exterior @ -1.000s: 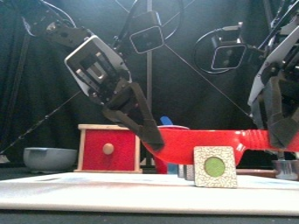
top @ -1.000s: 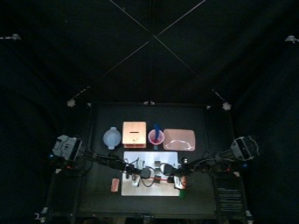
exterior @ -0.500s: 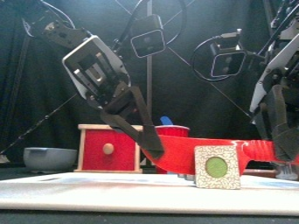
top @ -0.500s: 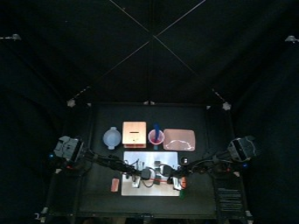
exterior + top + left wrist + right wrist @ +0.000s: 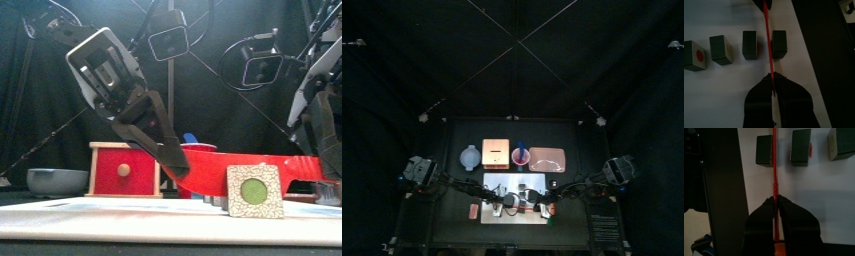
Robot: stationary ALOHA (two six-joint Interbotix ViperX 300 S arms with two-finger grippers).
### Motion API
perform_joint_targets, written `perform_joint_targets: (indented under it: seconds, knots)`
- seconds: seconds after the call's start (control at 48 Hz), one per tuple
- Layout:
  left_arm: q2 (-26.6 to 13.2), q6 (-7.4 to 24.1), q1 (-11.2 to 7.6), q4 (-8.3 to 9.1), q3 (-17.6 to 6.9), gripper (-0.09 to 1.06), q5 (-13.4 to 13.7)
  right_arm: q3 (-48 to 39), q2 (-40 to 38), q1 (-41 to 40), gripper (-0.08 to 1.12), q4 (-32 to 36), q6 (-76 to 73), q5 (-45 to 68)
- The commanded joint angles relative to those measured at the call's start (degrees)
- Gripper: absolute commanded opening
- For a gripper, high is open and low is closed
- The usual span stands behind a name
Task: Place sushi on board then cut the sushi with the knife then place the pieces on the plate
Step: Cut the sushi into 4 pieces
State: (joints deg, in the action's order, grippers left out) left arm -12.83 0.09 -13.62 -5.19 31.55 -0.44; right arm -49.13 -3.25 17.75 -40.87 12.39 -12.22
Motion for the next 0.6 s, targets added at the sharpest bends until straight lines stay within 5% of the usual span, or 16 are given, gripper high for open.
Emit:
perform_joint_targets:
  seconds: [0.021,0.25,0.479,0.604]
  knots:
    - [1.32,0.26,-0.09,0.00,-0.97,0.33,0.35,0.70,-2.72,0.97,0.26,-0.18,0.18,-1.05]
    - [3.87,0.53,0.26,1.49,-1.14,0.33,0.70,0.62,-7.29,0.35,0.26,0.62,0.26,-2.02]
    - [8.00,0.35,1.41,8.44,-1.41,0.35,0.70,0.26,-15.56,-2.46,0.26,2.90,0.18,-4.48]
    - [8.70,0.53,2.55,9.93,-1.93,0.41,0.53,-0.88,-19.42,-4.57,0.26,3.08,0.18,-5.10]
